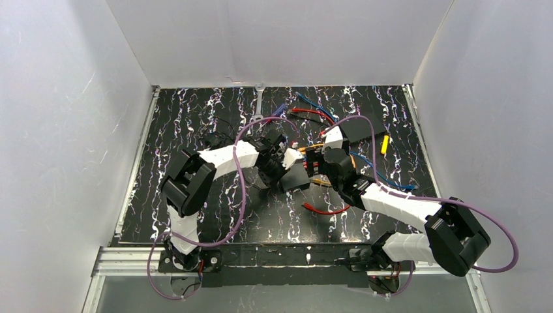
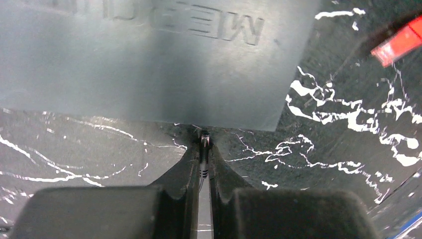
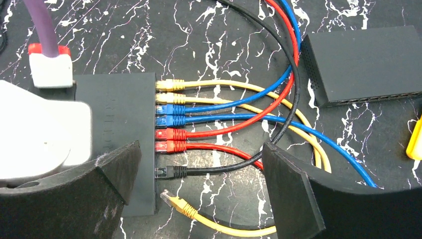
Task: Insert the plug into the switch port
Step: Insert the power into the switch port.
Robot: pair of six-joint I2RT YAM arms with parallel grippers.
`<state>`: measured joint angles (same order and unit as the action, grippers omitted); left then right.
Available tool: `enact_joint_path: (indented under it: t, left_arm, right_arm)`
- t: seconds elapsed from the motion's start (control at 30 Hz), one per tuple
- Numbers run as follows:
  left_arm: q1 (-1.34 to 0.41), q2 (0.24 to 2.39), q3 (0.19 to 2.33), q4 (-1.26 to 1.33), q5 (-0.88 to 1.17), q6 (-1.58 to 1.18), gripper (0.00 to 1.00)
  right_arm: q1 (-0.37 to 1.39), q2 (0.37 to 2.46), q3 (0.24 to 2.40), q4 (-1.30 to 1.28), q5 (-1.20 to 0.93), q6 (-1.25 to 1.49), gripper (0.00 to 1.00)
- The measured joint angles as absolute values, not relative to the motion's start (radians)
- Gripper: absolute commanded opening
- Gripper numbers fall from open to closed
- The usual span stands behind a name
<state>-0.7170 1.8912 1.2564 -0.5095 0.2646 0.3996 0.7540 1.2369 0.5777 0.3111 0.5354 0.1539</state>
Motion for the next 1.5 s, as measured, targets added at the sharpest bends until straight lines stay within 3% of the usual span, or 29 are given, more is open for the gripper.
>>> enact_joint_path:
  t: [0.17, 0.27, 0.67, 1.13, 1.23, 1.33, 1.37, 1.5]
  left_arm:
    - [-0.717, 1.891, 1.256, -0.490, 0.209, 0.213, 0.02]
    - [-0.718, 1.883, 1.241, -0.471, 0.186, 0.134, 0.09]
    - [-0.777, 1.860, 1.216, -0.463, 0.019, 0.088, 0.25]
    - [-0.783, 1.855, 1.215, -0.509, -0.067, 0.104, 0.29]
    - [-0.783, 1.855, 1.215, -0.514, -0.075, 0.109, 0.24]
    - [-0.784, 1.855, 1.215, -0.521, -0.082, 0.112, 0.12]
    - [-0.785, 1.855, 1.215, -0.525, -0.086, 0.112, 0.02]
    - [-0.785, 1.855, 1.215, -0.530, -0.089, 0.111, 0.00]
  right_arm:
    - [0.752, 1.237, 0.578, 0.302, 0.524, 0.162, 0.99]
    - [0.752, 1.237, 0.579, 0.294, 0.518, 0.164, 0.99]
    - [0.746, 1.239, 0.580, 0.291, 0.513, 0.174, 0.99]
    - [0.746, 1.239, 0.580, 0.291, 0.509, 0.178, 0.99]
    - [0.746, 1.239, 0.580, 0.291, 0.507, 0.178, 0.99]
    - [0.746, 1.239, 0.580, 0.291, 0.501, 0.178, 0.99]
    - [0.746, 1.239, 0.580, 0.291, 0.498, 0.178, 0.99]
    - [0.743, 1.251, 0.580, 0.290, 0.483, 0.182, 0.99]
